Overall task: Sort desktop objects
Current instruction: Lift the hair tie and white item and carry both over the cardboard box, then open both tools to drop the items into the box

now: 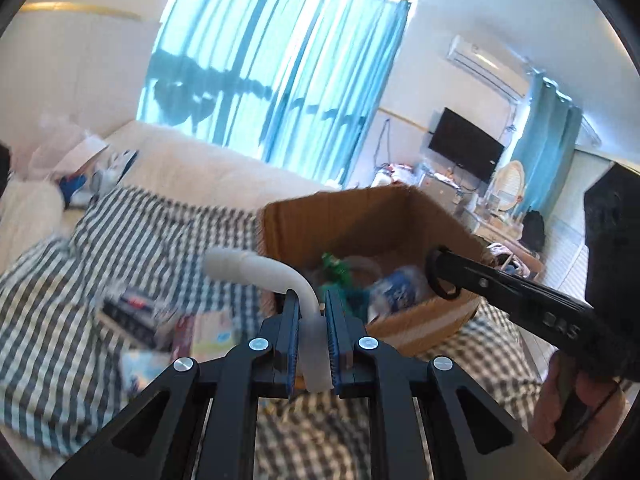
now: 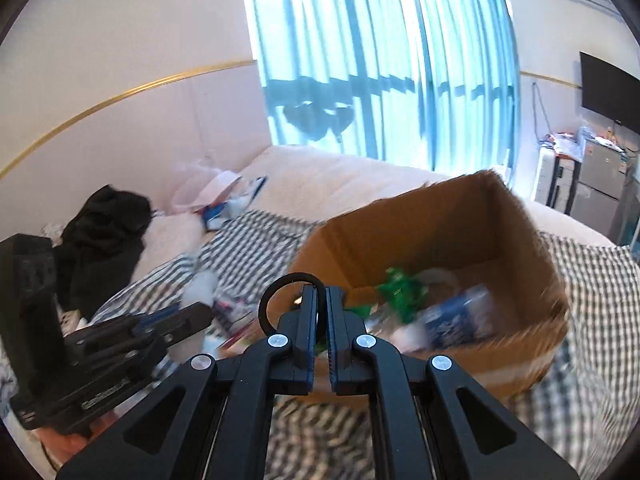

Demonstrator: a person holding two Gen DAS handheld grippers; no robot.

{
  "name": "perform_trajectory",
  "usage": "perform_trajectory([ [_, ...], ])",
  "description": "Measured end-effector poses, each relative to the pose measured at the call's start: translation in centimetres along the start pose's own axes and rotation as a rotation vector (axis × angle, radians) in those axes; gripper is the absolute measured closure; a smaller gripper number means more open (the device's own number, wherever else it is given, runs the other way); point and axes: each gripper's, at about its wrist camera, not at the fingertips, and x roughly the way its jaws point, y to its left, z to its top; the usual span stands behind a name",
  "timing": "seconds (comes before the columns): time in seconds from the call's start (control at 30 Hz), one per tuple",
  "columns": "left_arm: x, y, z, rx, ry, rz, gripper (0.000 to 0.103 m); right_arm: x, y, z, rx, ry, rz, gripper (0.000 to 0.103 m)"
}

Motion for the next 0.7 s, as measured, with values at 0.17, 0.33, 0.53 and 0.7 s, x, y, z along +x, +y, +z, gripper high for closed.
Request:
perform_trajectory([
  [0.17,3.7,-2.5,2.5,0.043,0.013,-0.048,0.091,1.7,-4.0,1.9,0.044,-0.012,-0.078,0.099],
  [0.33,8.1,-4.8,3.6,0.107,0.058,-0.061,0.091,2.3,-7.3,2.5,0.108,-0.025,-0.119,0.099],
  [0.53,13.0,-6.4,3.1,0.143,0.171,-0.074,0.087,2.3,-9.0,2.4,0.138,-0.04,-0.157,0.086],
  [0.7,13.8,-6.6,2.3,0.175,0.216,-0.029,0.066,1.5,-8.0,2.8,0.116,-0.065,-0.159,0.031],
])
